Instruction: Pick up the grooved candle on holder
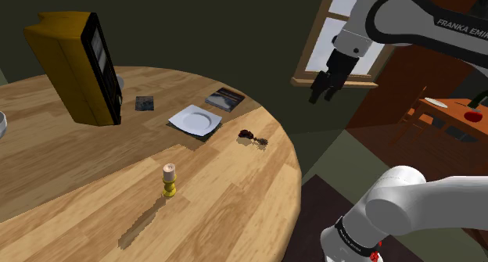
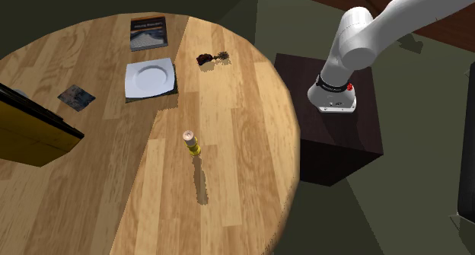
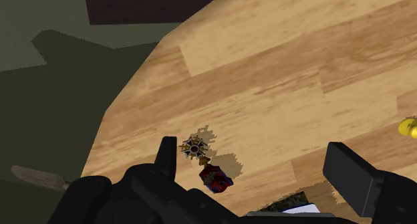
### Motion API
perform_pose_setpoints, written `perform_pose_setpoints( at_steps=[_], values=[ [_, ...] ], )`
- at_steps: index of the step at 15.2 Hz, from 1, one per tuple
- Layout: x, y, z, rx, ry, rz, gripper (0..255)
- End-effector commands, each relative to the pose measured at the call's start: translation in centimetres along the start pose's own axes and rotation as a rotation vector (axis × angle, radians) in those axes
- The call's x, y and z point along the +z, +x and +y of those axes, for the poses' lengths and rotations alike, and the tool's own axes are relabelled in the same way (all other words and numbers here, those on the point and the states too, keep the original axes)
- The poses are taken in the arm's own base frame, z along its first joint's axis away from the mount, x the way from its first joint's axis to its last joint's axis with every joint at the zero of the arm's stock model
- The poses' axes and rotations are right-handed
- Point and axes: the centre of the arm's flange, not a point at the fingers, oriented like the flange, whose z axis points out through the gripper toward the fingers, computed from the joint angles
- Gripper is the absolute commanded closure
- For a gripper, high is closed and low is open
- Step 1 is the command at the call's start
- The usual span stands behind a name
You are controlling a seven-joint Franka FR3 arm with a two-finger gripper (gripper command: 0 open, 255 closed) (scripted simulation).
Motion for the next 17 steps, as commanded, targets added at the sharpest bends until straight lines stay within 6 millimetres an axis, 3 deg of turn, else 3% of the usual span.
perform_pose_setpoints(
  at_steps=[1,17],
  values=[
    [0.0,0.0,0.0,0.0,0.0,0.0,0],
    [9.7,4.3,-18.7,-0.007,-0.028,-0.013,0]
  ],
)
